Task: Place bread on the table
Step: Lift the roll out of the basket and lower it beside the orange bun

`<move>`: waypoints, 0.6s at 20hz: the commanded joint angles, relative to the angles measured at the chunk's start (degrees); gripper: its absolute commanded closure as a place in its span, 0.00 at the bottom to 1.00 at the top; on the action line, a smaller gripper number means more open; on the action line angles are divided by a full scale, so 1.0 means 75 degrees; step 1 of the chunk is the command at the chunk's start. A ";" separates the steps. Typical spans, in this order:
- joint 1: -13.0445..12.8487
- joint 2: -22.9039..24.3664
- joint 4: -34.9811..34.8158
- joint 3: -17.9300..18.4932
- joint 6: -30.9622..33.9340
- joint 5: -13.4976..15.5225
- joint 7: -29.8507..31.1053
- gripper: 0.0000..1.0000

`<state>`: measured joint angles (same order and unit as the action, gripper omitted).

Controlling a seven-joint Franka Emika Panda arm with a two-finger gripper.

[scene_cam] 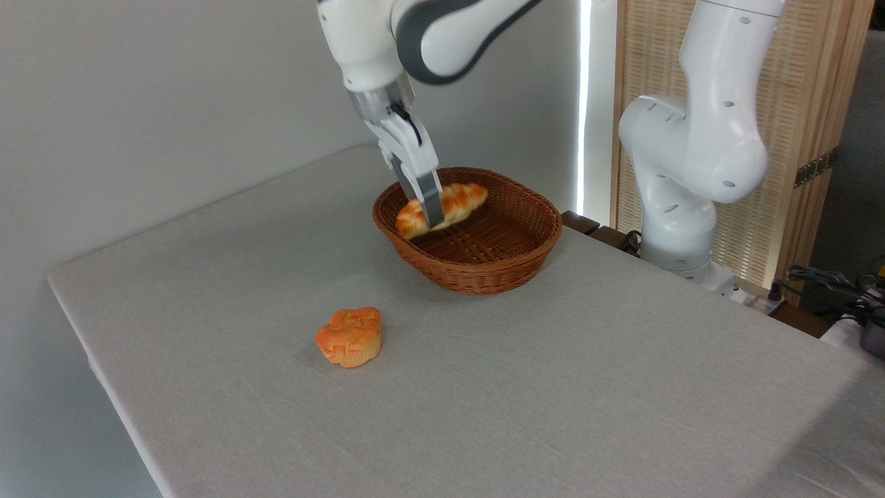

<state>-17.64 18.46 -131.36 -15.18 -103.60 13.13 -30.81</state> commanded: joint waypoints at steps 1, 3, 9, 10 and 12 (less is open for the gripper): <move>0.0032 -0.0083 0.1271 0.0593 0.1470 -0.0204 -0.0600 0.71; 0.0032 -0.0106 0.1530 0.0897 0.1719 -0.0204 -0.0813 0.71; 0.0079 -0.0667 0.2583 0.1801 0.1614 -0.0192 -0.0779 0.71; 0.0079 -0.0912 0.2841 0.1871 0.1579 -0.0192 -0.0767 0.71; 0.0079 -0.1451 0.3380 0.2012 0.1310 -0.0181 -0.0732 0.70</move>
<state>-16.74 14.55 -113.38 -1.50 -92.65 11.98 -35.97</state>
